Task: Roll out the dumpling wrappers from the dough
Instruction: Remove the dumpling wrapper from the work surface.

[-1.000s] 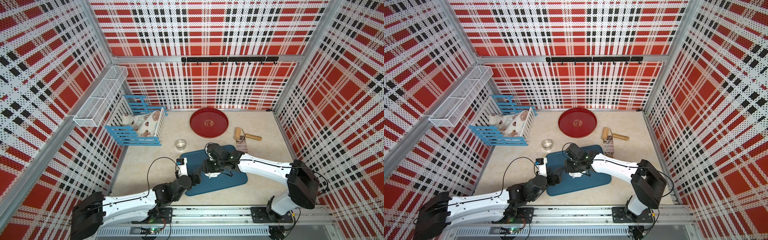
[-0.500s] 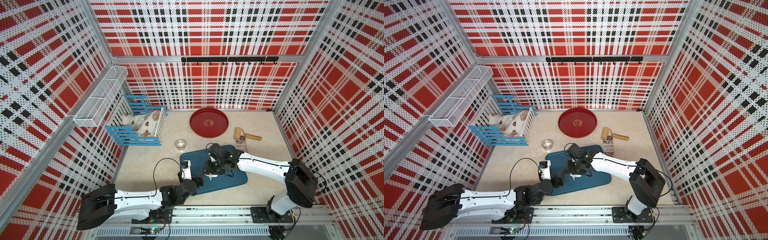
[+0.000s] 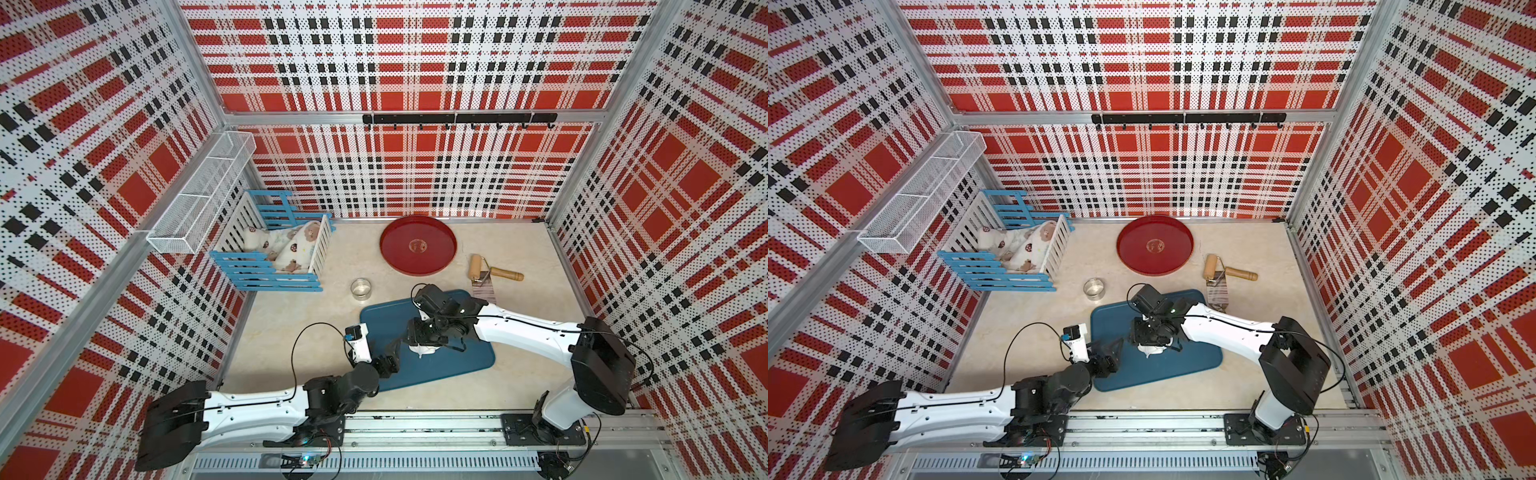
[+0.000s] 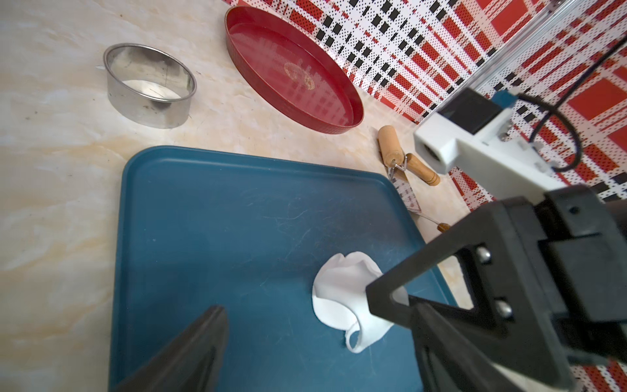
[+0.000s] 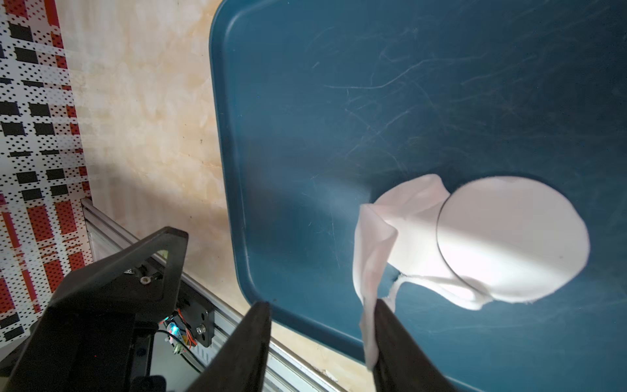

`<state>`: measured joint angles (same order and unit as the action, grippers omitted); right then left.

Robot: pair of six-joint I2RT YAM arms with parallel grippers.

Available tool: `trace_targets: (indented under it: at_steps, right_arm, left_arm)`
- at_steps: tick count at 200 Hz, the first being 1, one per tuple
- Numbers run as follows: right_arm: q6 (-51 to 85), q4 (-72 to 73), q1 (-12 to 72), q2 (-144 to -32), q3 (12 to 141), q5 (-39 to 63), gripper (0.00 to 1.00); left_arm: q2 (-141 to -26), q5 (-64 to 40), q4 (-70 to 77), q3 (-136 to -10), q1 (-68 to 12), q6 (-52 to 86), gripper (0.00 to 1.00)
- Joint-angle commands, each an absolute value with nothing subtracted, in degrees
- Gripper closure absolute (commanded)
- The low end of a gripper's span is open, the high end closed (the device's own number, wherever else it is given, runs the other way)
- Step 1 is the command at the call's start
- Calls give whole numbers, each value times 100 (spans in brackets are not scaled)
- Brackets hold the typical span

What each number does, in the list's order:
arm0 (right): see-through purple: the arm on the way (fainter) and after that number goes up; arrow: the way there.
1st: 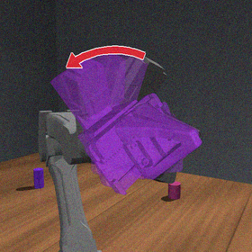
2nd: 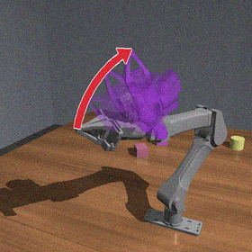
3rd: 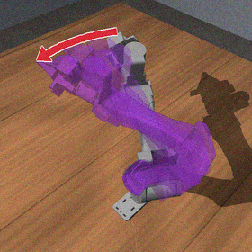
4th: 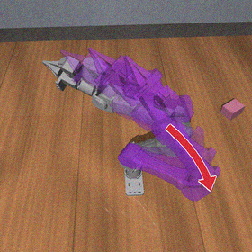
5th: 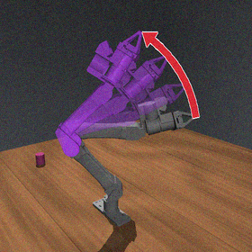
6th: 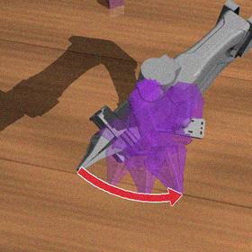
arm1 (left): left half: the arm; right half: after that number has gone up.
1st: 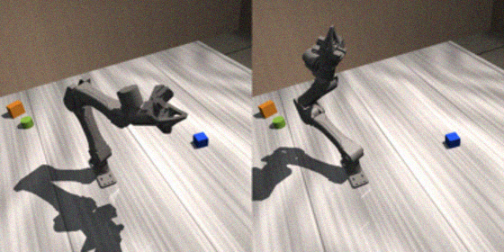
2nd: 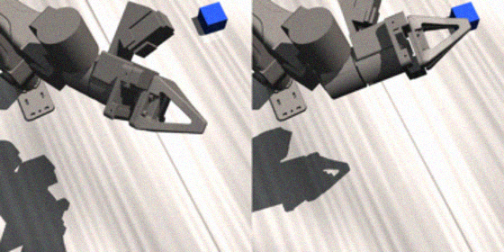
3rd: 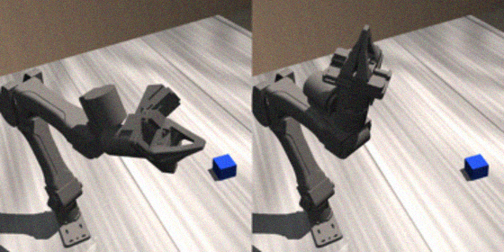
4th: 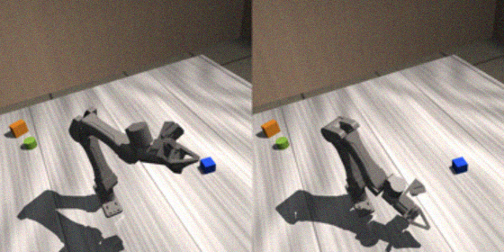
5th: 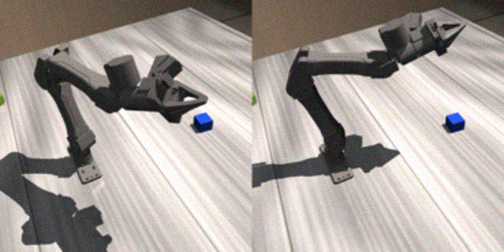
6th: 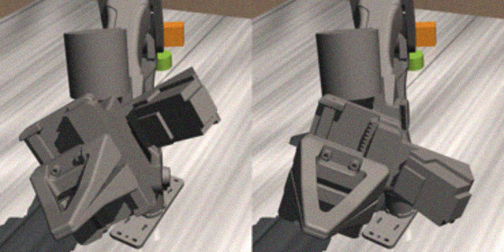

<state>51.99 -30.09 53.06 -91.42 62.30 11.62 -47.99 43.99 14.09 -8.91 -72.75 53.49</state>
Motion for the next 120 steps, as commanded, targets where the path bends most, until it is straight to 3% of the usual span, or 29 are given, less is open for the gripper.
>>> trace_targets:
  at_steps: [1, 56, 120]
  right_arm:
    - [5227, -2924, 5269, -9225, 6382, 1178, 48]
    - [5418, -2963, 5273, -9423, 6592, 1418, 48]
    - [5535, -2997, 5272, -9425, 6609, 1463, 48]
  left_arm:
    - [-4563, 4546, 1263, -742, -7390, 5215, 11]
    - [-5278, 4350, 1930, -884, -7503, 4263, 11]
    - [-6276, 4464, 2414, -1187, -7594, 4104, 10]
